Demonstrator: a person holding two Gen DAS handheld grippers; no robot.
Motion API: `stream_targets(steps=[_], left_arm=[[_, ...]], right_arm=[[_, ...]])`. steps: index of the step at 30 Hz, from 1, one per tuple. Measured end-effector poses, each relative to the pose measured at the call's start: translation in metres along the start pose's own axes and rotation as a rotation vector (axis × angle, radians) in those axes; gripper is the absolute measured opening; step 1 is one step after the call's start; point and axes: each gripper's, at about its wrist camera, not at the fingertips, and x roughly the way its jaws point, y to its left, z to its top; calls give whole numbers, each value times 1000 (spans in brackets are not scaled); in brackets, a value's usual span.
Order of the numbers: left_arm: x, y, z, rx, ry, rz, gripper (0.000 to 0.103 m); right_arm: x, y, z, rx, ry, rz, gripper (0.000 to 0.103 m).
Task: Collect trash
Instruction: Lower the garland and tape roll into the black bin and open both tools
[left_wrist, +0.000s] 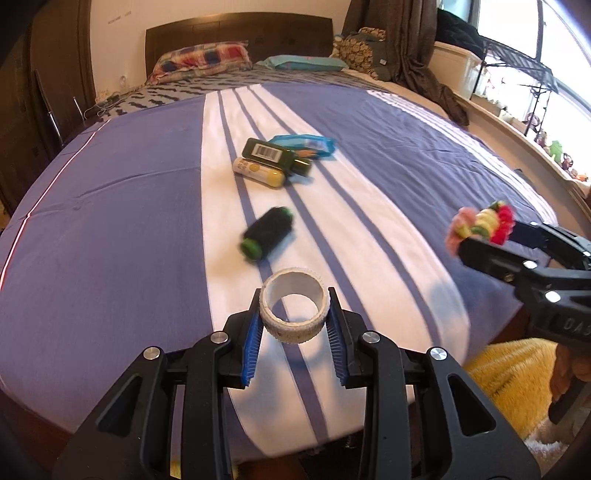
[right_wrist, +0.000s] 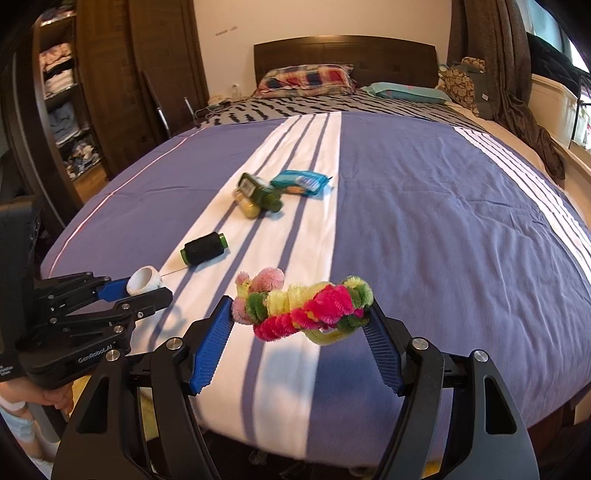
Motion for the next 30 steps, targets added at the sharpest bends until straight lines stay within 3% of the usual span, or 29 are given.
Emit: stream_targets(steps=[16,30], left_arm=[[-51,-36,-80,6,-3,-34,31],[-25,-34,-147,-33,129,-39,31]], right_arm=[[-45,19,-79,3,34,51,70],[-25,9,-143,46,168,61,70]])
